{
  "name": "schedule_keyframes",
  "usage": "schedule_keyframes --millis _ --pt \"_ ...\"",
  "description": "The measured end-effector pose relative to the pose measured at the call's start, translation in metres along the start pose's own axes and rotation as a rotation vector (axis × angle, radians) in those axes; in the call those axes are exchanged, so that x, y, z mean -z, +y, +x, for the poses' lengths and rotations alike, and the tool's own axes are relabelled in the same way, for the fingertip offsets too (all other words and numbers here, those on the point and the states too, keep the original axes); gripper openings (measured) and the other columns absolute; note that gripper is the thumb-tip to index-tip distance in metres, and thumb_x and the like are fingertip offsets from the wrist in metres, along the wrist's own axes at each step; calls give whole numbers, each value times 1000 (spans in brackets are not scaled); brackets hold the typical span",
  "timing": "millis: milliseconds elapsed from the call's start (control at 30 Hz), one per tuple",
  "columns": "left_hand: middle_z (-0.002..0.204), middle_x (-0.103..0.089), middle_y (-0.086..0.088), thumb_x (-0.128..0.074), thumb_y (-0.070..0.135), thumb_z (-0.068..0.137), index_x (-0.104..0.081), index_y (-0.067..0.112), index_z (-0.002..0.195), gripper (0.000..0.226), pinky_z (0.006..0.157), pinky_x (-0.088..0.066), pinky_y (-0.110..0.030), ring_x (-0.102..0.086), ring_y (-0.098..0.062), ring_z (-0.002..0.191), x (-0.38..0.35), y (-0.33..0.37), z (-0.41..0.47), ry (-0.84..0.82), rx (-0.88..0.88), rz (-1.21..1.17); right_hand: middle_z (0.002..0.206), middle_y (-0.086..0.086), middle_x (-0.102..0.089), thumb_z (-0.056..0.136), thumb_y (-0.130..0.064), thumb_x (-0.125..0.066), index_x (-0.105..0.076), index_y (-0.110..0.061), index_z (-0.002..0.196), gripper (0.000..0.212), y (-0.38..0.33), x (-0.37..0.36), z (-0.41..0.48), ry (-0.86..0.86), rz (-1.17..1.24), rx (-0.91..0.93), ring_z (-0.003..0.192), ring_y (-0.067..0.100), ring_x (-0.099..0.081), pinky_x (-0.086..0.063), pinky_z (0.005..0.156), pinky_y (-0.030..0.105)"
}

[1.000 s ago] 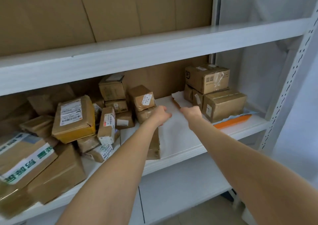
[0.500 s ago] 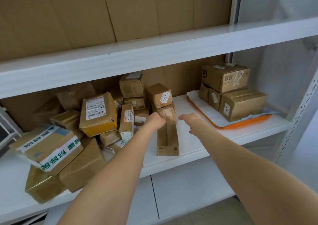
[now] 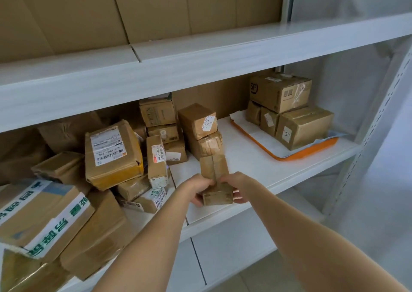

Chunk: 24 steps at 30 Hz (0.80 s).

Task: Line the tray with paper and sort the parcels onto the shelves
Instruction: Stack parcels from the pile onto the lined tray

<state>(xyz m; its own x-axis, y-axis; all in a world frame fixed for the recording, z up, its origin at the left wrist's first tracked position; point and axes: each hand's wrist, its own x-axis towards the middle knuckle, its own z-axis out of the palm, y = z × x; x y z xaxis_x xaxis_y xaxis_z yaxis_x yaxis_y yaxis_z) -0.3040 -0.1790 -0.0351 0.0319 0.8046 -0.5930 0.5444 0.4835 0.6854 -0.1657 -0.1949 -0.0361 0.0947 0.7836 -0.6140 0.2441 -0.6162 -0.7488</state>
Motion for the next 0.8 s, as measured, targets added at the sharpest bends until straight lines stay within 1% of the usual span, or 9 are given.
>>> schedule_keyframes --millis 100,167,200,233,300,367,500,633,800 --pt "95 -66 -12 -68 34 84 -55 10 94 29 82 -56 -42 -67 -29 88 4 6 1 -47 -5 -12 82 5 -60 83 -31 -72 -53 -14 83 25 4 8 1 11 70 -6 71 16 -56 -50 61 24" --pt "97 -69 -12 -72 35 81 -57 9 103 37 81 -57 -42 -69 -28 89 6 12 1 -72 -27 -39 78 3 -59 85 -29 -71 -54 -15 81 22 5 20 -1 14 134 -3 65 13 -55 -44 44 18" --pt "100 -70 -12 -73 35 81 -58 10 108 40 77 -58 -39 -70 -27 88 4 17 0 -91 -47 -35 81 3 -60 84 -29 -71 -54 -16 82 21 6 29 -2 17 155 -2 68 14 -56 -45 46 19" --pt "102 -70 -11 -73 34 81 -57 10 114 44 71 -58 -37 -70 -25 87 2 22 -2 -115 -64 -35 86 4 -59 83 -29 -71 -54 -17 84 21 6 38 -3 16 176 -6 73 16 -56 -50 57 24" --pt "104 -68 -10 -73 33 82 -55 10 120 48 62 -57 -33 -69 -24 86 -6 34 -7 -154 -95 -50 96 8 -58 82 -27 -71 -54 -17 91 22 4 54 -6 2 238 -10 84 23 -56 -52 77 42" --pt "110 -64 -11 -71 33 83 -54 11 123 49 64 -56 -32 -67 -25 89 -19 46 -10 -168 -118 -58 100 10 -61 83 -21 -71 -57 -16 104 26 2 70 -8 11 315 37 89 27 -60 -53 78 44" --pt "124 -57 -17 -64 36 88 -48 11 125 47 86 -53 -38 -61 -31 105 -48 76 -9 -124 -139 -134 99 8 -61 83 -13 -71 -54 -24 117 40 -1 100 -11 80 473 154 98 29 -60 -54 79 44" --pt "119 -56 -17 -65 31 89 -44 10 116 40 76 -55 -38 -65 -28 82 -74 102 -10 -90 -180 -199 105 9 -60 85 -13 -69 -55 -23 119 38 2 132 -13 83 530 228 103 30 -57 -53 86 46" --pt "110 -58 -13 -66 36 87 -47 11 112 41 75 -56 -36 -64 -26 88 -98 120 -10 -67 -191 -215 117 11 -56 85 -15 -72 -52 -22 126 46 4 164 -7 62 601 278 107 30 -55 -53 89 47"
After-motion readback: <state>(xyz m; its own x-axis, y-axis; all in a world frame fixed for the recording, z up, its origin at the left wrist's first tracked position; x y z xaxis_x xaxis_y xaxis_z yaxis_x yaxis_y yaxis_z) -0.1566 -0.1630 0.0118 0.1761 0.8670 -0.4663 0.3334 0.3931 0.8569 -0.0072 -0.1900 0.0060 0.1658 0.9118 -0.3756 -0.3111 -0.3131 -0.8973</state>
